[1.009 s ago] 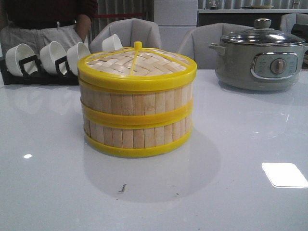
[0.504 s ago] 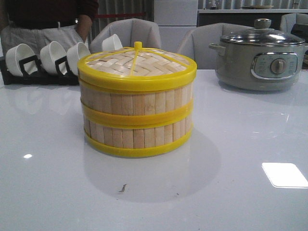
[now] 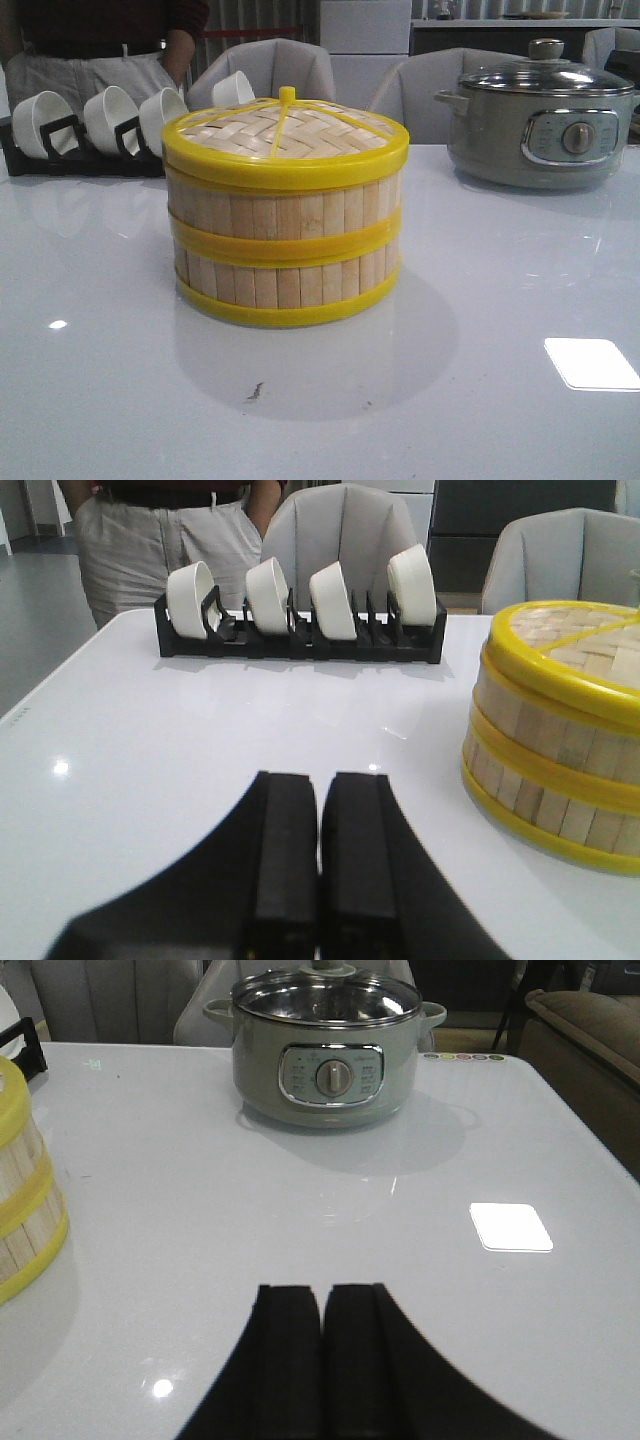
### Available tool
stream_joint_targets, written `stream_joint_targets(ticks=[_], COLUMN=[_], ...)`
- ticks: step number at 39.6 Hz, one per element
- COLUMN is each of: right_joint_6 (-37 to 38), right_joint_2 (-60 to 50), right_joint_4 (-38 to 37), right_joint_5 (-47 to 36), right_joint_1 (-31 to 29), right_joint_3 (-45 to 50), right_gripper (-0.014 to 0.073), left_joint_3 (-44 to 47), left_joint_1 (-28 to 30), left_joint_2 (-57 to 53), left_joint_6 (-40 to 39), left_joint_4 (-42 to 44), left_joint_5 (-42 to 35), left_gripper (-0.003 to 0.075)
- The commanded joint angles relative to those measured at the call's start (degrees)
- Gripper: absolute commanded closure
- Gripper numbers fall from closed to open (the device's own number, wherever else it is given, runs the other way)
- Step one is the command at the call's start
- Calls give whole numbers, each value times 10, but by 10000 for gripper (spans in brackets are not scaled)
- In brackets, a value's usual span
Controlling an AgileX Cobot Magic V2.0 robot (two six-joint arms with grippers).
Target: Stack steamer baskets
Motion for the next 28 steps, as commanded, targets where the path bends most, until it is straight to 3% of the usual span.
stream_joint_targets(ticks=[1, 6, 20, 28], right_joint_6=[-1, -1, -1, -1], right_joint_2=[5, 5, 5, 5], right_joint_4=[0, 0, 0, 0], right_joint_5=[-47, -47, -47, -47], right_joint_1=[-4, -4, -4, -4], right_joint_3=[-14, -14, -14, -14], right_gripper=[545, 545, 545, 545], left_joint_3=[16, 53, 51, 51], left_joint_1=[1, 1, 2, 8], left_joint_2=[-14, -42, -41, -41], left_joint_6=[-5, -5, -5, -5], left_joint_4=[0, 0, 6, 26], left_joint_5=[-81, -109, -97, -129], left_gripper=[635, 635, 635, 635])
